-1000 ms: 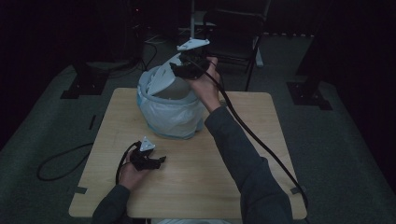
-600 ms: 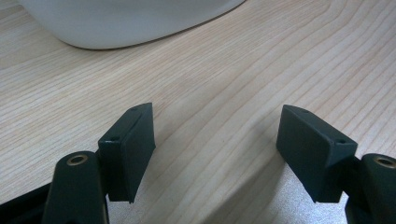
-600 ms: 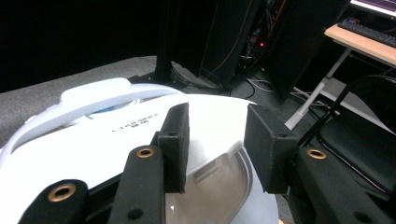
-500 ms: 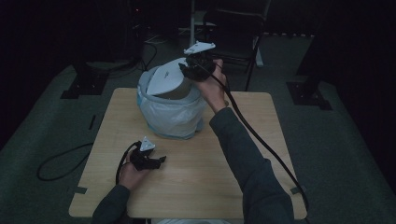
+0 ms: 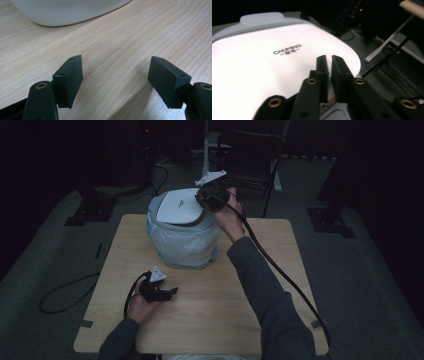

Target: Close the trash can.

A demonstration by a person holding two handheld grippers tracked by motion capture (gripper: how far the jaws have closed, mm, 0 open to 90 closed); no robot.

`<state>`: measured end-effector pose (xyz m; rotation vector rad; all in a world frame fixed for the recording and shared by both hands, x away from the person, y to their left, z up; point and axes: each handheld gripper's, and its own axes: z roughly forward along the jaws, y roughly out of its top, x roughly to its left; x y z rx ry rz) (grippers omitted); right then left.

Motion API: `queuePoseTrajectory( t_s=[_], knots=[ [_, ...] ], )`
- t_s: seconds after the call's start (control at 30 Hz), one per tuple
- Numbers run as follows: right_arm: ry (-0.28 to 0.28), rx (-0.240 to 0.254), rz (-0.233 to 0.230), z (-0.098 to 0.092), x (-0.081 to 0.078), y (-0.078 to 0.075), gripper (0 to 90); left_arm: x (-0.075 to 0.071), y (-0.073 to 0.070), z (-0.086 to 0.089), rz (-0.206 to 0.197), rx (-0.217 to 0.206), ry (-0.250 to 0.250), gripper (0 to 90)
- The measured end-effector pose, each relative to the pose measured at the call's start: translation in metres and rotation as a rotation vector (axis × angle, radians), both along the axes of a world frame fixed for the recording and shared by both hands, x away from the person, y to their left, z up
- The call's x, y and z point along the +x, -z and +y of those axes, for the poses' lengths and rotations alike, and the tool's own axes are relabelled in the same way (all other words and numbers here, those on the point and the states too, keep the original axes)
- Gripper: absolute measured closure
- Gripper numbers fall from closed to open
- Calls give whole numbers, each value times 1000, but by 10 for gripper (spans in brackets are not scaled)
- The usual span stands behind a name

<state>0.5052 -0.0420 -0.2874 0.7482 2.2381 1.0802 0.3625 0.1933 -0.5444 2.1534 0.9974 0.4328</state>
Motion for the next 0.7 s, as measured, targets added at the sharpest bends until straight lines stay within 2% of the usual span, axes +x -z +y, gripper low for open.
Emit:
queuePoseTrajectory(
  t_s=[0.1,0.27,0.4,0.53,0.7],
  knots=[
    [-11,19,36,-3,3,5,897,0,0,0,1,-1,0,287],
    [-14,38,65,-6,5,11,899,0,0,0,-1,1,1,287],
    [-18,38,72,-7,5,13,900,0,0,0,-1,0,0,287],
    [-17,84,88,-11,6,15,900,0,0,0,-1,1,0,287],
    [-15,100,86,-13,7,17,900,0,0,0,-1,1,0,287]
  ],
)
